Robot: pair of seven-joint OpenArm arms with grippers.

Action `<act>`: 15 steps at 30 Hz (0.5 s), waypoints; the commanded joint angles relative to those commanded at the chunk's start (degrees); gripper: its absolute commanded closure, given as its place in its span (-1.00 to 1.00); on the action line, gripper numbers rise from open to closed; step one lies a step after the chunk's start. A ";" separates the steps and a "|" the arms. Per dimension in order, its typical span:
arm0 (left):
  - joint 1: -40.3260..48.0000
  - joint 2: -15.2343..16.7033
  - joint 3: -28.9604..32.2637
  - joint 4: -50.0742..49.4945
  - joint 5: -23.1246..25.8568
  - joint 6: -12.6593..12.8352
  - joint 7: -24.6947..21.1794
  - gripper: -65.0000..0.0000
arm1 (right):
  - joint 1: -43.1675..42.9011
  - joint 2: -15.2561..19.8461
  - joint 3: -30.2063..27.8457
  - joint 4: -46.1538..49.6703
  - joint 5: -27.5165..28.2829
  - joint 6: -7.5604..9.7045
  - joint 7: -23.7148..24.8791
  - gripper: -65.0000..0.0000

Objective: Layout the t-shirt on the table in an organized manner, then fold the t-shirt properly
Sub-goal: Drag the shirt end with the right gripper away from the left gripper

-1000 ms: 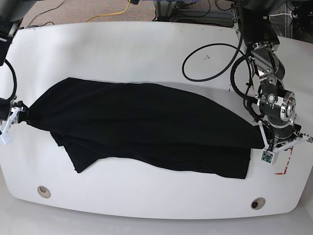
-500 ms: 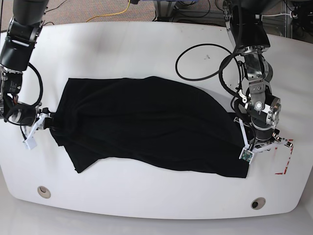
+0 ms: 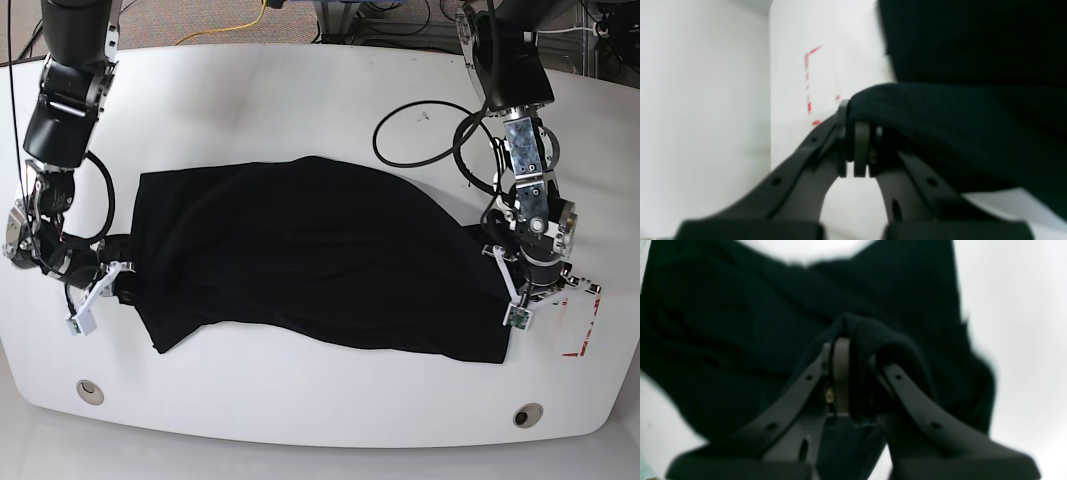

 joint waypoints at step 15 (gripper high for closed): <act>0.18 -1.85 -0.35 -1.05 -0.09 -0.09 -0.09 1.00 | -10.81 1.76 5.19 5.10 0.62 0.00 -0.70 -1.00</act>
